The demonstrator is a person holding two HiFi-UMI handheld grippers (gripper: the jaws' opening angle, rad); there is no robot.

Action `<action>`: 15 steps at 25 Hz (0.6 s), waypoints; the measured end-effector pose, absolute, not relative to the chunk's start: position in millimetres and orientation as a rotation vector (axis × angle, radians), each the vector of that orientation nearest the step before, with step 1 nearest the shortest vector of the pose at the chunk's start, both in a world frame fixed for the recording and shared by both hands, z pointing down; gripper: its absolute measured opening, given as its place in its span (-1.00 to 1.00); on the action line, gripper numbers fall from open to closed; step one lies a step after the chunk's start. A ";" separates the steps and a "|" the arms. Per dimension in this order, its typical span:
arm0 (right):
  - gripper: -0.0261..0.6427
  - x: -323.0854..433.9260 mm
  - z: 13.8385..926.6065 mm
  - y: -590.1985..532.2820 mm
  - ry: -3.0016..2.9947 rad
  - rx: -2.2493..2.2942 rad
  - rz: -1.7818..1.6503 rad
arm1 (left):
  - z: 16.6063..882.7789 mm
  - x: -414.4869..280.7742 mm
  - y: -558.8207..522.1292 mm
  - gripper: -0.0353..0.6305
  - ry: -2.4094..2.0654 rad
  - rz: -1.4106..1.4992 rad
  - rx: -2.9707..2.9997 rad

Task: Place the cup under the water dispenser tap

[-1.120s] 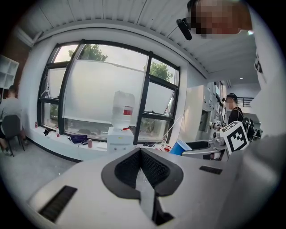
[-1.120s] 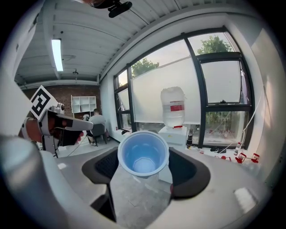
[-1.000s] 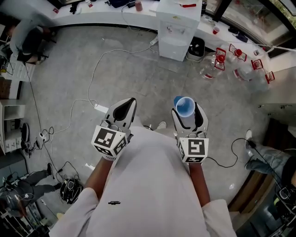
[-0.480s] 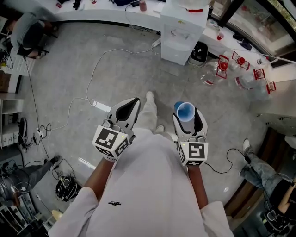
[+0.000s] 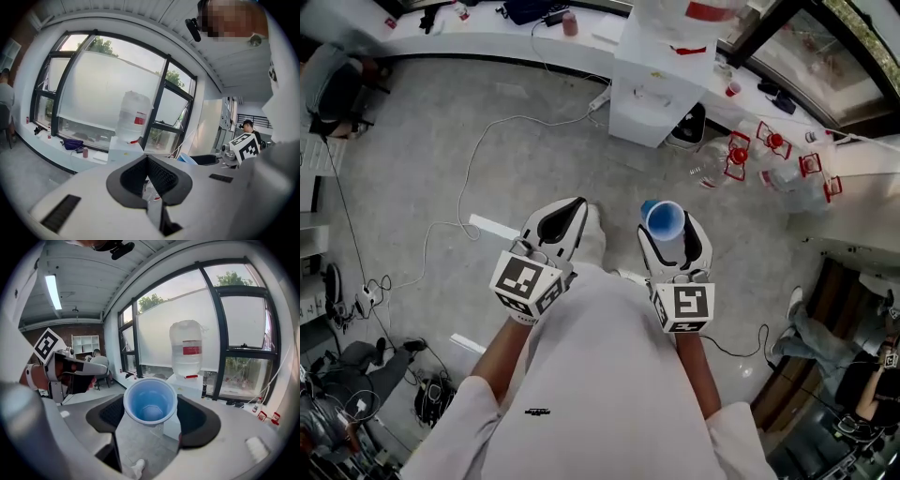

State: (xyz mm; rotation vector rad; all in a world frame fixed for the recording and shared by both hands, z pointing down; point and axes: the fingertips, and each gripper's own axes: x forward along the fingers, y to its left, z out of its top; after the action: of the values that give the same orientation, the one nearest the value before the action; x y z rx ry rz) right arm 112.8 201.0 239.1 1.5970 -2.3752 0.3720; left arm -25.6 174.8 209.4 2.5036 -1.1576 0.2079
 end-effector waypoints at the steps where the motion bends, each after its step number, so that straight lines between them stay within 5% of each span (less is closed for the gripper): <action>1: 0.16 109.8 235.5 188.6 -2.372 1.597 0.358 | 209.0 -28.7 164.7 -0.89 -1.152 0.202 2.505; 15: 0.16 90.8 228.7 82.5 -2.320 1.628 0.302 | 205.6 -58.3 67.5 -0.89 -1.127 0.130 2.518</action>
State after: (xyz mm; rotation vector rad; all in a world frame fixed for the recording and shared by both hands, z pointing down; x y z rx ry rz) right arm 90.8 82.5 228.7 1.6283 -2.3201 0.3015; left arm -58.3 67.5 205.6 2.5183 -1.1271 0.1301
